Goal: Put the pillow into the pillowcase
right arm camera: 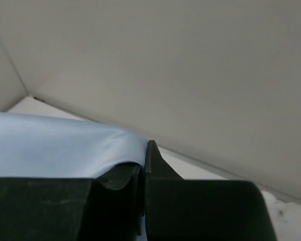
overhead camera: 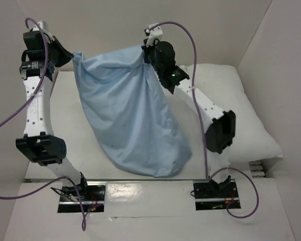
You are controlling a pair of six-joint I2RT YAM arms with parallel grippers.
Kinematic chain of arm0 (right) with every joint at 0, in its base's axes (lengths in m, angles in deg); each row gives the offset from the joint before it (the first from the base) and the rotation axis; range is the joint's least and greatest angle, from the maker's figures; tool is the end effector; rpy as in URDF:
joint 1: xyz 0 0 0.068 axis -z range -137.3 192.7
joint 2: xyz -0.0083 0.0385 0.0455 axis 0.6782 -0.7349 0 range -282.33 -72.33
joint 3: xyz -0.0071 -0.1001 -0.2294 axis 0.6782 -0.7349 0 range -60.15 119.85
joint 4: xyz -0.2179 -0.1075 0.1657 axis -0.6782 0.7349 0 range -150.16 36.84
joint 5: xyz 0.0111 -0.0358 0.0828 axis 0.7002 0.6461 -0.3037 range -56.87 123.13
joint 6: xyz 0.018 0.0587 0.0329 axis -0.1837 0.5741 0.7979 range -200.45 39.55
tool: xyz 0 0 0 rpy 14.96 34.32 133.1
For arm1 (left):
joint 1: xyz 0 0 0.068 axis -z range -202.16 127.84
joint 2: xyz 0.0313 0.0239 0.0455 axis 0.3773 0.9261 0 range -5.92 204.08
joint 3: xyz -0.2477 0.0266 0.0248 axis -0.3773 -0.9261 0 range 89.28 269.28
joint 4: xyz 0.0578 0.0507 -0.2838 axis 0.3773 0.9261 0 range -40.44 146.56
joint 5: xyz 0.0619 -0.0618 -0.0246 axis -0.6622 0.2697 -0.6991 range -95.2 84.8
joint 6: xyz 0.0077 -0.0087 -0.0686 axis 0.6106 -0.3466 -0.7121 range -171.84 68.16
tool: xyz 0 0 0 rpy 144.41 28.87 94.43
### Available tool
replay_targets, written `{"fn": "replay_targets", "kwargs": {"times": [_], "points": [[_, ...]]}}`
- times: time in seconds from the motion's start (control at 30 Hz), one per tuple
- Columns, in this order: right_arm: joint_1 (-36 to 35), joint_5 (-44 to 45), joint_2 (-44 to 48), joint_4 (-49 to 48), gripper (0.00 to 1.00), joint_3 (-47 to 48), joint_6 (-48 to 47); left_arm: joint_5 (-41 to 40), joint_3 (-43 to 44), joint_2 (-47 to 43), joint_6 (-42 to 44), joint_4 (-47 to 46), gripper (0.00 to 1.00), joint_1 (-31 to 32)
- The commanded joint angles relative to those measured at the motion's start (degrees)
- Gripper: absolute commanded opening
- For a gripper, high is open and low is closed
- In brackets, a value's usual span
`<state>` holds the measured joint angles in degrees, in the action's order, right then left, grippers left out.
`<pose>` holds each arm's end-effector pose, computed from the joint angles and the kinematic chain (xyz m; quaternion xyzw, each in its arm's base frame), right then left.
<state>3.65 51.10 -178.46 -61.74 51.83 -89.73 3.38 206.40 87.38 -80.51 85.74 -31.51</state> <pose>0.3882 0.2925 0.4494 -0.1597 0.6426 0.0911 0.7438 0.3883 0.0553 0.4937 -0.2087 0.7499 -0.1624 0.6064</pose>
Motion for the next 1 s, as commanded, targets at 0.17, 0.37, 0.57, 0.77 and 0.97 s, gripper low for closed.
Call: {"fn": "replay_targets", "kwargs": {"times": [0.17,0.37,0.57,0.77,0.97], "points": [[12.76,-23.76,-35.84,8.5,0.76,32.25,19.02,-1.83,3.1,18.21,-1.14,-2.8,0.43,-4.81],[15.14,-26.33,-23.64,7.32,1.0,12.88,21.32,2.32,-2.62,18.52,0.72,4.25,0.87,-3.5],[15.05,-25.38,-3.14,14.31,1.0,-11.41,22.46,2.14,-37.4,2.61,-4.99,-0.49,0.81,0.28],[10.84,-19.83,15.32,21.51,1.0,-37.95,26.14,5.58,-60.57,-8.12,-8.77,-4.28,0.86,6.79],[9.08,-16.31,23.5,30.05,1.0,-51.33,32.99,4.6,-68.52,-7.27,-11.49,-7.88,0.86,11.18]]}}
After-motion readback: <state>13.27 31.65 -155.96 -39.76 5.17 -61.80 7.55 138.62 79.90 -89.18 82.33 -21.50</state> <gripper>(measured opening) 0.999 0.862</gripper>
